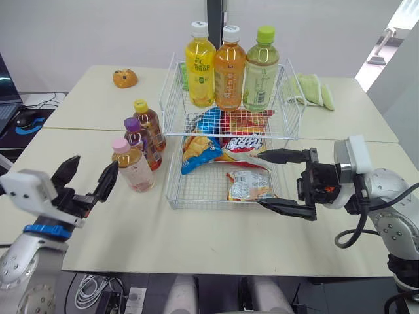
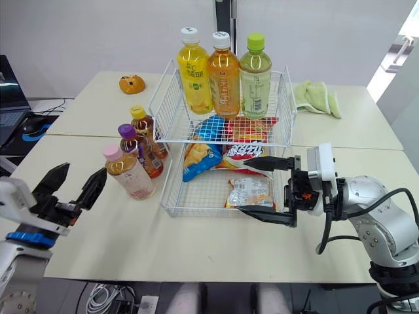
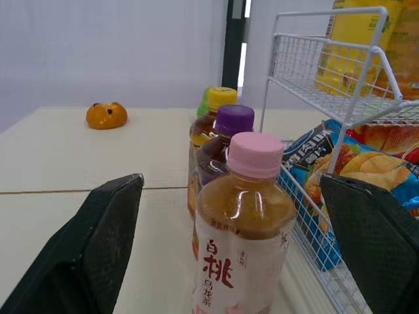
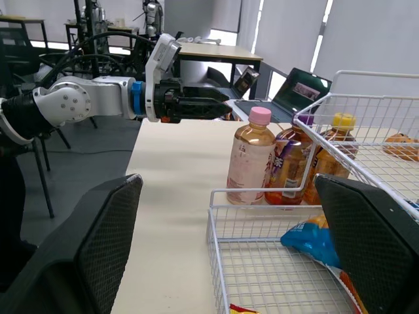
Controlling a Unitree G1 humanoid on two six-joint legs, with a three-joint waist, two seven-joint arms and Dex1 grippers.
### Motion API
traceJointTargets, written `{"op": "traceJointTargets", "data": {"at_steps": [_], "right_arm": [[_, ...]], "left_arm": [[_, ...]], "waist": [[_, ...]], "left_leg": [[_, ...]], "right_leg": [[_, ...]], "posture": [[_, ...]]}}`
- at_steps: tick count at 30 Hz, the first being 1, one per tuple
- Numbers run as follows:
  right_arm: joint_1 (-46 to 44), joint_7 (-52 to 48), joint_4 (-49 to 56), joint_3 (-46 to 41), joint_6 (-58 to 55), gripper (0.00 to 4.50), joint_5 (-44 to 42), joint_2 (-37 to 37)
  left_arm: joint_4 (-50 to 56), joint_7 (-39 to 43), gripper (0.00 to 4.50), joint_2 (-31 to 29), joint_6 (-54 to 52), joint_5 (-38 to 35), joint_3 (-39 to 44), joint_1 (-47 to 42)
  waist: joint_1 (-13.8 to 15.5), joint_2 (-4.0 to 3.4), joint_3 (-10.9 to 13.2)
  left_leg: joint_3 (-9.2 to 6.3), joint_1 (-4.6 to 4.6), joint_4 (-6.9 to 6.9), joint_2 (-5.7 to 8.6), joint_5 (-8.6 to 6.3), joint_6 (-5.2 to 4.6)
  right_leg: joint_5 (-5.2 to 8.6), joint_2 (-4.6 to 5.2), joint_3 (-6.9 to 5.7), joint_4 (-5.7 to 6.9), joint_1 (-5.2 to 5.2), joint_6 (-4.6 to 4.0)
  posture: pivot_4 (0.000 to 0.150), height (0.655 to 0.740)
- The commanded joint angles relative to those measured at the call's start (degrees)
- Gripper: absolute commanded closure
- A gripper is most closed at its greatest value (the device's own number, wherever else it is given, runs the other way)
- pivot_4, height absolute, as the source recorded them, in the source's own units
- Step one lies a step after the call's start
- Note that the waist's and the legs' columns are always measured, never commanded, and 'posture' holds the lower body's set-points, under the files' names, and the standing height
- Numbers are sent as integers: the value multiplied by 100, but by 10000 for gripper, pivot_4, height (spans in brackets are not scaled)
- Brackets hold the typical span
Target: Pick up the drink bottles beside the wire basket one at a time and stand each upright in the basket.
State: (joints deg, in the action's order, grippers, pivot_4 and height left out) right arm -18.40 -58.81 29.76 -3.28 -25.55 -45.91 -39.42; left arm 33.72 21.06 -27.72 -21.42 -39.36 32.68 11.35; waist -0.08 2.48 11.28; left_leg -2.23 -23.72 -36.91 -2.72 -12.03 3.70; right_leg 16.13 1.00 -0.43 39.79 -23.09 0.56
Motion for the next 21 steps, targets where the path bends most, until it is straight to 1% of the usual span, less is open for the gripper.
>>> {"op": "traceJointTargets", "data": {"at_steps": [1,7,12,16,21], "right_arm": [[-47,100,190,-133,-22,0,-81,-22],[-43,203,237,-118,-69,0,-63,-41],[-54,260,282,-137,-96,0,-81,-29],[-65,300,302,-132,-109,0,-78,-25],[-36,366,352,-152,-131,0,-99,-30]], "left_arm": [[10,-115,483,-137,-93,115,-175,-265],[-192,-373,483,-338,-507,297,-473,-811],[-260,-470,483,-395,-774,384,-729,-1164],[-347,-475,483,-444,-939,469,-897,-1374],[-466,-477,483,-500,-1085,585,-915,-1494]], "waist": [[-1,0,0],[-1,-1,0],[0,-1,0],[-1,-1,0],[-1,-2,0]], "left_leg": [[1,0,0,0,0,0],[-1,-1,1,0,0,0],[-2,-3,1,0,0,0],[-2,-3,2,0,0,0],[-2,-4,2,0,0,0]], "right_leg": [[0,0,1,0,0,0],[0,0,-1,-1,-1,1],[-1,0,-2,-1,-1,0],[-1,0,-2,-1,-1,1],[0,0,-2,-1,-1,1]], "posture": [[1500,7400],[1500,7400],[1500,7400],[1500,7400],[1500,7400]]}}
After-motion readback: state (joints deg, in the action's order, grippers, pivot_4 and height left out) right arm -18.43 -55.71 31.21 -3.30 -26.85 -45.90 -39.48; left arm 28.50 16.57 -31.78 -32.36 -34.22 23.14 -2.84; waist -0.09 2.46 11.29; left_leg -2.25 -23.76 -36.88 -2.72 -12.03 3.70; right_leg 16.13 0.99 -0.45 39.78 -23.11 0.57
